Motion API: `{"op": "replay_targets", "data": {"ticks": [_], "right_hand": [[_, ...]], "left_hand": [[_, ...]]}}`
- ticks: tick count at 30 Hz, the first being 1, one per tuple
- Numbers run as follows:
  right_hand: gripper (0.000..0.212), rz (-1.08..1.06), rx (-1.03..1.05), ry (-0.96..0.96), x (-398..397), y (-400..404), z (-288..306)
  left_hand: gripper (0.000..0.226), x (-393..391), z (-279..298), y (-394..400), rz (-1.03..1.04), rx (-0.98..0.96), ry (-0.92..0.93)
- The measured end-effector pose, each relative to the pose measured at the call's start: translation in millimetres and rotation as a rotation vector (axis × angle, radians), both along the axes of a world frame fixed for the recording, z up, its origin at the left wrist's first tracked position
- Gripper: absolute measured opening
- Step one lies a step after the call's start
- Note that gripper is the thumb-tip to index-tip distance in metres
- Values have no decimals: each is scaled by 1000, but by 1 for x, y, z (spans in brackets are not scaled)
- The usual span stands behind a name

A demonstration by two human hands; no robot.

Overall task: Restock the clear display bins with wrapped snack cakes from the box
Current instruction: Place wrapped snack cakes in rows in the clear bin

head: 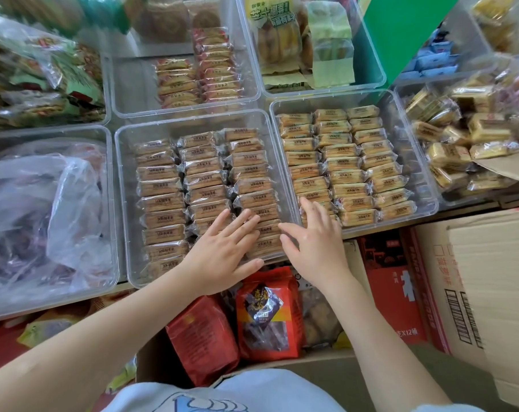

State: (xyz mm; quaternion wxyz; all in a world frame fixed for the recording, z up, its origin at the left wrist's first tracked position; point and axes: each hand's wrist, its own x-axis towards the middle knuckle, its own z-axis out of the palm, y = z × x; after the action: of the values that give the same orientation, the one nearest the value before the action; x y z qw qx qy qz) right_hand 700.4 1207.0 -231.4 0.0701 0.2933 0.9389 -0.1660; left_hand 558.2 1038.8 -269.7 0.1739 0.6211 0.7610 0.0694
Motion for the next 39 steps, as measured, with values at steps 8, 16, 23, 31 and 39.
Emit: {"op": "replay_targets", "data": {"ticks": [8, 16, 23, 31, 39], "right_hand": [[19, 49, 194, -197, -19, -9, 15], [9, 2, 217, -295, -36, -14, 15], [15, -84, 304, -13, -17, -21, 7], [31, -100, 355, -37, -22, -14, 0], [54, -180, 260, -191, -34, -8, -2]], "left_hand": [[65, 3, 1, -17, 34, 117, 63], [60, 1, 4, -18, -11, 80, 49], [58, 0, 4, -18, -26, 81, 41], [61, 0, 0, -15, -66, 67, 86], [62, 2, 2, -10, -60, 40, 112]]}}
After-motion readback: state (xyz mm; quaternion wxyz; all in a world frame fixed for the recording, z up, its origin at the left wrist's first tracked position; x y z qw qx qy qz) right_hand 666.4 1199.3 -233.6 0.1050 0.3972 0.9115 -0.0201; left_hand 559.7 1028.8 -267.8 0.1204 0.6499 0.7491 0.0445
